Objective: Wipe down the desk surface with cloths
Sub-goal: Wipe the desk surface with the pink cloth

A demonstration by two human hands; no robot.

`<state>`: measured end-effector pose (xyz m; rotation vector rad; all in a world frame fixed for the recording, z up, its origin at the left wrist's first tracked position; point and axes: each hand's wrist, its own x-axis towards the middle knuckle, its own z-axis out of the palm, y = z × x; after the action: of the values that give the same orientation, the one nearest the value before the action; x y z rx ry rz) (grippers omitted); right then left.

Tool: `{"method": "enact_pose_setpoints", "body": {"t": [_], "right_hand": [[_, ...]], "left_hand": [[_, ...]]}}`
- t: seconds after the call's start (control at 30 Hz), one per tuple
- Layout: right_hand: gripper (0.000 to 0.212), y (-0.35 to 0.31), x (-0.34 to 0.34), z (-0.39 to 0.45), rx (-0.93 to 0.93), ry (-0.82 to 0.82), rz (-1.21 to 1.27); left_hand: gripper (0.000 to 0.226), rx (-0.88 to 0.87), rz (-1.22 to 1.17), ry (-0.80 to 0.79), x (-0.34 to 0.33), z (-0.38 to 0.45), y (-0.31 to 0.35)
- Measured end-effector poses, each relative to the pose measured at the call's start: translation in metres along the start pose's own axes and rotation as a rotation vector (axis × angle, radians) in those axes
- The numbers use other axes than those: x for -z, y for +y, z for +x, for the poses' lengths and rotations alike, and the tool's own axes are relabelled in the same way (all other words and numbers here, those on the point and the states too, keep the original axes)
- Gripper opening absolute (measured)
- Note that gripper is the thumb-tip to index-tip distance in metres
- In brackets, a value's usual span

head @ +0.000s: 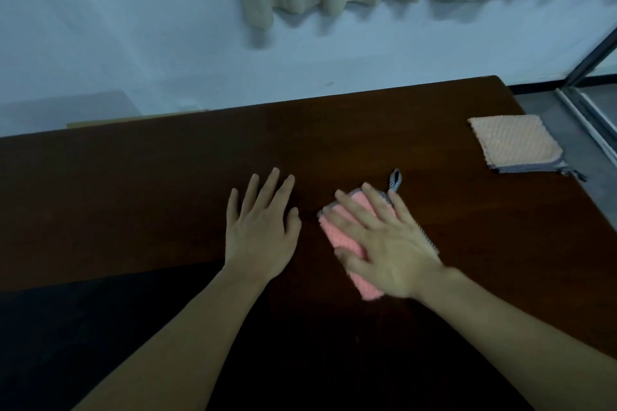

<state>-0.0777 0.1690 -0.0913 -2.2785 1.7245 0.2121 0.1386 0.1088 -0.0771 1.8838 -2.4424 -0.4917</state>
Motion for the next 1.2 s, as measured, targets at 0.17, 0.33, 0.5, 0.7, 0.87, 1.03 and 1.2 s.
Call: {"method": "enact_pose_setpoints", "body": {"t": [0.17,0.33,0.5,0.7,0.87,1.03,1.2], "right_hand": [[0.065,0.070,0.019,0.039,-0.191,0.029,-0.003],[0.066,0.070,0.016,0.026,-0.200,0.058,0.022],[0.064,0.059,-0.001,-0.046,-0.059,-0.001,0.055],[0.066,0.092,0.007,-0.021,-0.040,0.003,0.036],[0.066,0.133,0.022,0.044,-0.188,0.110,0.032],[0.065,0.131,0.022,0.049,-0.200,0.136,0.029],[0.066,0.102,0.006,-0.016,-0.112,0.071,0.049]], "left_hand": [[0.058,-0.033,0.032,-0.029,-0.006,0.007,0.030],[0.059,-0.037,0.019,-0.035,-0.014,0.013,0.057],[0.058,-0.032,-0.020,-0.004,-0.027,0.016,0.088],[0.058,0.003,-0.091,0.018,-0.038,0.030,0.107],[0.058,0.011,0.009,0.011,-0.045,0.030,0.108],[0.058,0.006,0.014,0.037,-0.046,0.029,0.108],[0.058,0.011,0.021,0.038,-0.047,0.029,0.107]]}}
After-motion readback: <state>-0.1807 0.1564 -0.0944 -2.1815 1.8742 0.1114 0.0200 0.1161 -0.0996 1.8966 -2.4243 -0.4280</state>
